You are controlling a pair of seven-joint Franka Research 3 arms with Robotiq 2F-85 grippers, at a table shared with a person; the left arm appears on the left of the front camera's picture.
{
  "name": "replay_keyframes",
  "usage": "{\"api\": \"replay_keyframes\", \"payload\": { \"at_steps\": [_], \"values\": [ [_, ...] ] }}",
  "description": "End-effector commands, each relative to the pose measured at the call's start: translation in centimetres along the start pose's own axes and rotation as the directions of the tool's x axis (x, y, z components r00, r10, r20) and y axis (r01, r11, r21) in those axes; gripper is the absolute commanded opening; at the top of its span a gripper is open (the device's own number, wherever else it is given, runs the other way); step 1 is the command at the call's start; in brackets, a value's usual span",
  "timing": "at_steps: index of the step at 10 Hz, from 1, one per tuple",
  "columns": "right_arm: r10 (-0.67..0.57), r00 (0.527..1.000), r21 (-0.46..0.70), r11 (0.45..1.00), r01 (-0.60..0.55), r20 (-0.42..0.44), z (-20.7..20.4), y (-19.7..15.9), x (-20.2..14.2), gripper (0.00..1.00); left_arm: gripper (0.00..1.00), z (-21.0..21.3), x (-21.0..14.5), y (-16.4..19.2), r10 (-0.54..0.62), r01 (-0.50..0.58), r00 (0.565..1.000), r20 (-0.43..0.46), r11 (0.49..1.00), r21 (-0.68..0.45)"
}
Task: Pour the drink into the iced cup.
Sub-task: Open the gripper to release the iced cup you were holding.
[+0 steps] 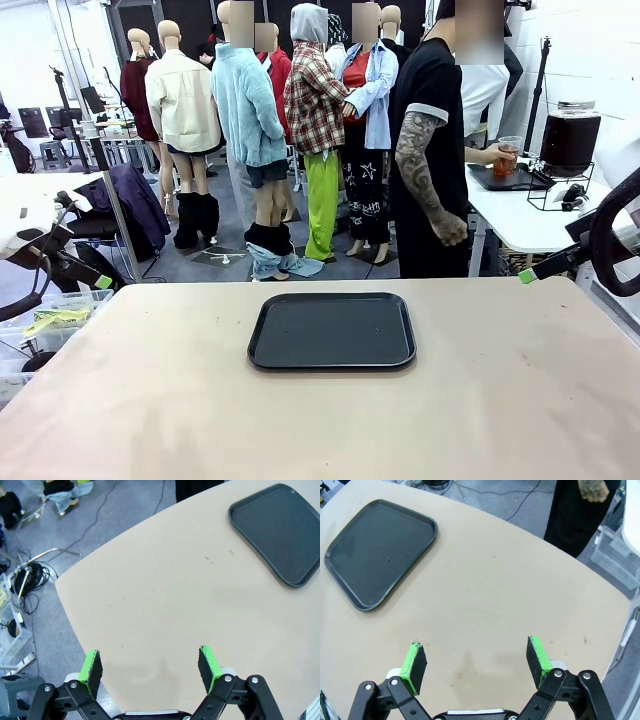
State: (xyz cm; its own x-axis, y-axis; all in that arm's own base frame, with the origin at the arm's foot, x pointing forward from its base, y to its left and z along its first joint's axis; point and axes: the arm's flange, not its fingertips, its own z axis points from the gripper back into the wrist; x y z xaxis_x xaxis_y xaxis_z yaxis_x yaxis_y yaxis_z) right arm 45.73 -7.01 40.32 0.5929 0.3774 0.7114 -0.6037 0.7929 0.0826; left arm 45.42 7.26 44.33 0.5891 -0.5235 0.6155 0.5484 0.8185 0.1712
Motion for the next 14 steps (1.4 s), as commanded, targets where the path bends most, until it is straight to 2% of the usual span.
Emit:
{"api": "replay_keyframes", "payload": {
  "at_steps": [1, 14],
  "values": [
    [0.009, 1.000, -0.002, 1.000, -0.009, -0.005, -0.21, -0.26, 0.05, 1.00, 1.00, 0.13, 0.04, 0.06, 0.000, 0.000, 1.000, 0.002, 1.000, 0.002],
    [0.009, 1.000, -0.002, 1.000, -0.009, -0.005, -0.21, -0.26, 0.05, 1.00, 1.00, 0.13, 0.04, 0.06, 0.000, 0.000, 1.000, 0.002, 1.000, 0.002]
  ]
}}
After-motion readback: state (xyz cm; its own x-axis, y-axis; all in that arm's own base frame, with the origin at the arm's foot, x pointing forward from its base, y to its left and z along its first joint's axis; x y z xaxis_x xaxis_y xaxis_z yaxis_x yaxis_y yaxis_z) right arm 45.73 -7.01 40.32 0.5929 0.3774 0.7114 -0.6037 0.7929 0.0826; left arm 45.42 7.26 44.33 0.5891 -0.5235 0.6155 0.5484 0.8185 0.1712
